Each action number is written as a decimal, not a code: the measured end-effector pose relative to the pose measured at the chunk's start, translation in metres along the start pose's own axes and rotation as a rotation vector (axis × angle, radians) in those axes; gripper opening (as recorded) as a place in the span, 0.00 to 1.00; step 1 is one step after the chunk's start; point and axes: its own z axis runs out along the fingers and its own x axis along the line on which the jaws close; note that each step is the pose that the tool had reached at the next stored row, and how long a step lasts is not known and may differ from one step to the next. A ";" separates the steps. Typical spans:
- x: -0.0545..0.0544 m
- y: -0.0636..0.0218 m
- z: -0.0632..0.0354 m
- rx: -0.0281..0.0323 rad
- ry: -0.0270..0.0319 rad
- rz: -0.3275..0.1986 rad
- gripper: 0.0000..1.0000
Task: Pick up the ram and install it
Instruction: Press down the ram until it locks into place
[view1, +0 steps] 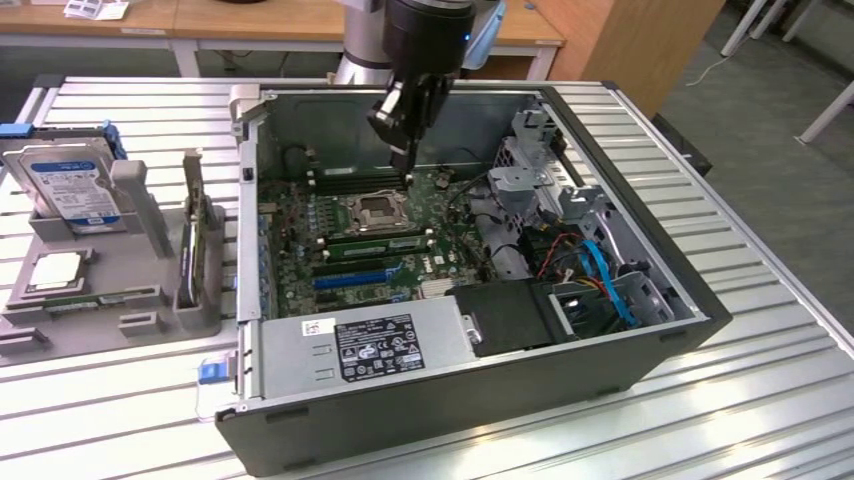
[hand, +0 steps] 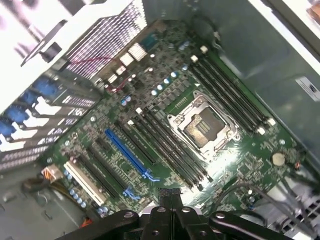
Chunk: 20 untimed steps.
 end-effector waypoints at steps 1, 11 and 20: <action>0.000 0.0000 0.0000 -0.0009 -0.0002 0.018 0.11; 0.000 0.0000 0.0000 -0.0101 -0.0020 0.199 0.11; 0.000 0.0000 0.0000 -0.0183 -0.0035 0.361 0.11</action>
